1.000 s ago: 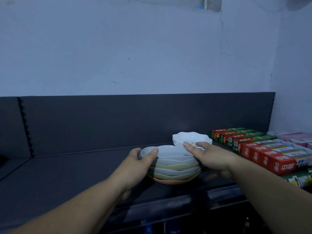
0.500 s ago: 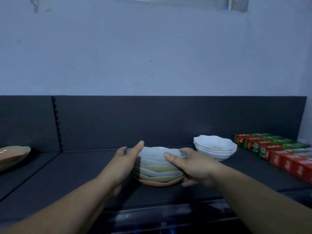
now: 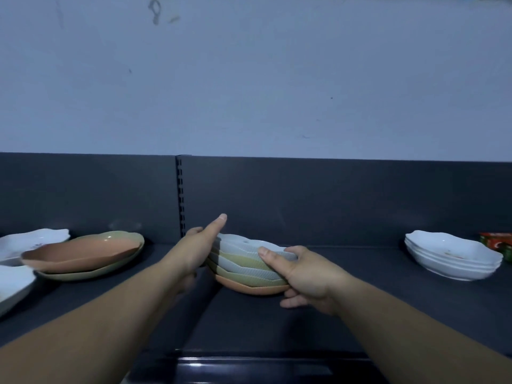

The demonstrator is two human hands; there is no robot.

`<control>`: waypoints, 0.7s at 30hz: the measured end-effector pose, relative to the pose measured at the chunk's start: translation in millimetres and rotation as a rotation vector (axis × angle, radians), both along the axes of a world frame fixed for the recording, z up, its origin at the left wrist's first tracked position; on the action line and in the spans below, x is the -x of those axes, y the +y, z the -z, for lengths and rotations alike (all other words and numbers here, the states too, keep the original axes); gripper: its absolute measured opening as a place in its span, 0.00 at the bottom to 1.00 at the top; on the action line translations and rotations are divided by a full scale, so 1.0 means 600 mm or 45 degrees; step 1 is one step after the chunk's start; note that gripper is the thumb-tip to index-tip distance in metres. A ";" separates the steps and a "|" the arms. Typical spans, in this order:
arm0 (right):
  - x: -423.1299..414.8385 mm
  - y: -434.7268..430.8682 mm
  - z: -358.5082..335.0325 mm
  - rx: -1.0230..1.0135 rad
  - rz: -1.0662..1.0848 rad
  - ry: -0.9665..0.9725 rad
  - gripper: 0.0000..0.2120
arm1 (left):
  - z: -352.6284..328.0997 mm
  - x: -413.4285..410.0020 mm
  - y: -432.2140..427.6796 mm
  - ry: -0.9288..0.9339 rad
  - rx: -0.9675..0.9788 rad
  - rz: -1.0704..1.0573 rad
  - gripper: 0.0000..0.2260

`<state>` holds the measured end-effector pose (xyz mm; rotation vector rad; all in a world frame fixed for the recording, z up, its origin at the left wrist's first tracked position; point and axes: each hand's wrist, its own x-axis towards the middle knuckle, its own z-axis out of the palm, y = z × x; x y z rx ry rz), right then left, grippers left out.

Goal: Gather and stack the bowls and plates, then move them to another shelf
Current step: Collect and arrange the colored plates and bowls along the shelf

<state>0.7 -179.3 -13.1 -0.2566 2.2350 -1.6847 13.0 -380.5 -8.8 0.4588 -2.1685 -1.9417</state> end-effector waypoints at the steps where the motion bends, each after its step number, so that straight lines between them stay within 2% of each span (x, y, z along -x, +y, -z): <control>1: -0.002 -0.016 0.002 0.026 0.004 -0.005 0.50 | 0.000 0.005 -0.015 -0.002 -0.014 0.001 0.45; 9: -0.012 -0.088 0.014 0.038 0.059 0.001 0.50 | 0.016 0.047 -0.094 -0.026 -0.081 0.118 0.47; 12: -0.012 -0.092 0.012 -0.061 0.103 0.037 0.49 | 0.028 0.066 -0.120 -0.064 -0.064 0.142 0.54; 15: -0.005 -0.094 0.001 -0.211 0.227 0.198 0.49 | 0.025 0.062 -0.134 -0.047 -0.021 0.114 0.55; 17: -0.001 -0.101 -0.020 -0.258 0.291 0.340 0.48 | 0.003 0.028 -0.128 0.015 0.075 0.052 0.52; 21: -0.010 -0.147 -0.071 -0.318 0.250 0.549 0.41 | -0.020 -0.031 -0.144 0.112 0.458 -0.004 0.36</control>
